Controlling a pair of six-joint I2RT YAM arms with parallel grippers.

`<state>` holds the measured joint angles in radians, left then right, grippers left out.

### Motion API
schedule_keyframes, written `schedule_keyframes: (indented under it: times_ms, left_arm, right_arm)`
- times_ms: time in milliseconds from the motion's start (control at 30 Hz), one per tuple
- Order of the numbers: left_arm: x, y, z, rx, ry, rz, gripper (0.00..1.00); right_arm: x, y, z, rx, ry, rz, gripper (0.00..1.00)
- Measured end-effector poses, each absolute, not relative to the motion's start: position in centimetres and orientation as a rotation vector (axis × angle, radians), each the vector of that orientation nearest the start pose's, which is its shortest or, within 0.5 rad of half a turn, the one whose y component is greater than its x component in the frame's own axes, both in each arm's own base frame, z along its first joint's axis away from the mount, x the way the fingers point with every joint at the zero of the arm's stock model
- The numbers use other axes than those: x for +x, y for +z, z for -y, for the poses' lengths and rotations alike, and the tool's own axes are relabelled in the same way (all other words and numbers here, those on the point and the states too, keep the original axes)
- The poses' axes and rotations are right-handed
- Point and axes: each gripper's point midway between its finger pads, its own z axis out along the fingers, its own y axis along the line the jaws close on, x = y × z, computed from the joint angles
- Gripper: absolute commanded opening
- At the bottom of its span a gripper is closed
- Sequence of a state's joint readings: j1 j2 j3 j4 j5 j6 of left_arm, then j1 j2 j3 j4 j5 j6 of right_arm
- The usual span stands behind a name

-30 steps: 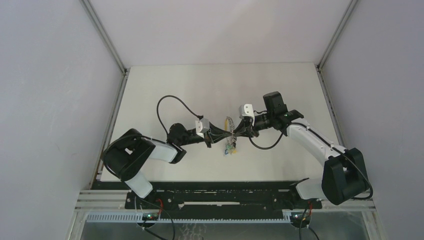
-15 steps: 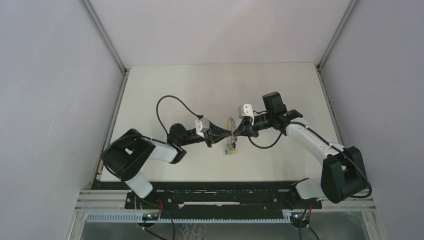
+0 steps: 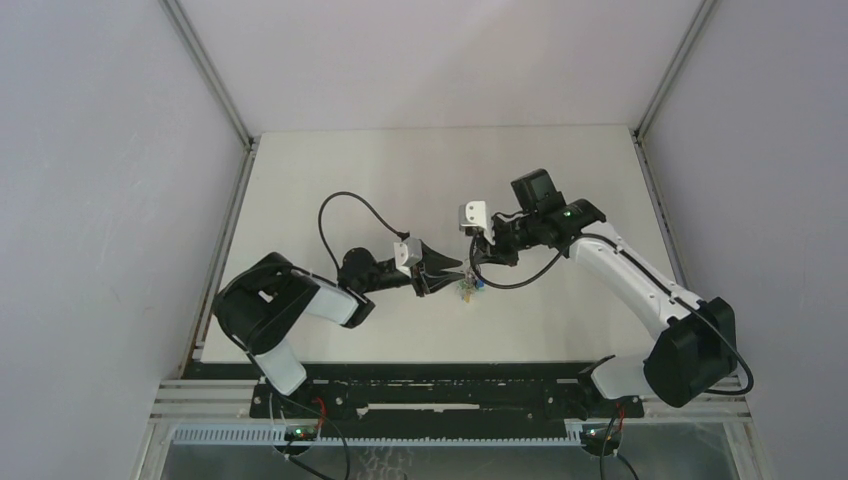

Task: Put the keys on the keyring

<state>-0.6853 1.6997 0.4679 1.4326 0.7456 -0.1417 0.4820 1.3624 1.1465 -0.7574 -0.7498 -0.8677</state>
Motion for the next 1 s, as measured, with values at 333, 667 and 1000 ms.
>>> schedule_keyframes:
  times_ms: [333, 667, 1000]
  left_arm:
    - [22.4, 16.3, 34.6, 1.029, -1.187, -1.145, 0.35]
    - [22.2, 15.4, 34.7, 1.046, -1.203, -1.164, 0.35]
    - [22.1, 15.3, 34.8, 1.052, -1.209, -1.162, 0.26]
  right_arm:
    - [23.8, 15.9, -23.3, -1.788, 0.680, -1.777, 0.00]
    - [23.4, 16.0, -23.8, -1.852, 0.645, -1.793, 0.00]
    - [22.8, 15.2, -24.3, -1.903, 0.651, -1.804, 0.00]
